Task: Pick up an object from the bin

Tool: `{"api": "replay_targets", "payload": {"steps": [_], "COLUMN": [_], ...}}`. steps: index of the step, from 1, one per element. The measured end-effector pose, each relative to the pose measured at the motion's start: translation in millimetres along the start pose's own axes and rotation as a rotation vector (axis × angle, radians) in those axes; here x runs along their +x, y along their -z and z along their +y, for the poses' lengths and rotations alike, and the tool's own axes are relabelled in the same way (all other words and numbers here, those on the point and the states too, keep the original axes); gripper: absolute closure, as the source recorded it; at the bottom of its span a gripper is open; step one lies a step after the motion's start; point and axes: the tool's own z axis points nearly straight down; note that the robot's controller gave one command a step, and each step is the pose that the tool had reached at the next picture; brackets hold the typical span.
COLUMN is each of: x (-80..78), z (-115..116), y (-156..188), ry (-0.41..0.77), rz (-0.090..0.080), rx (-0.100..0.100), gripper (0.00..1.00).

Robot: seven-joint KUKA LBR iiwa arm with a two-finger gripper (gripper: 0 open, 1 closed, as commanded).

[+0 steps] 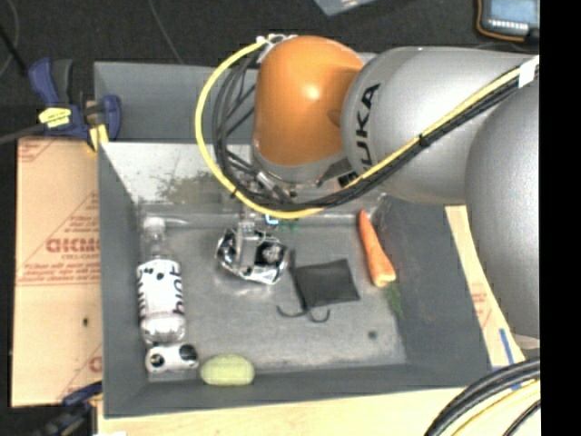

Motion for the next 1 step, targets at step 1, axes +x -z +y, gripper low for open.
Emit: {"api": "replay_targets", "payload": {"steps": [1], "x": [0.0], "z": [0.0], "y": [0.0], "ry": [0.000], "rz": [0.000], "rx": [0.000], "gripper": [0.00]}}
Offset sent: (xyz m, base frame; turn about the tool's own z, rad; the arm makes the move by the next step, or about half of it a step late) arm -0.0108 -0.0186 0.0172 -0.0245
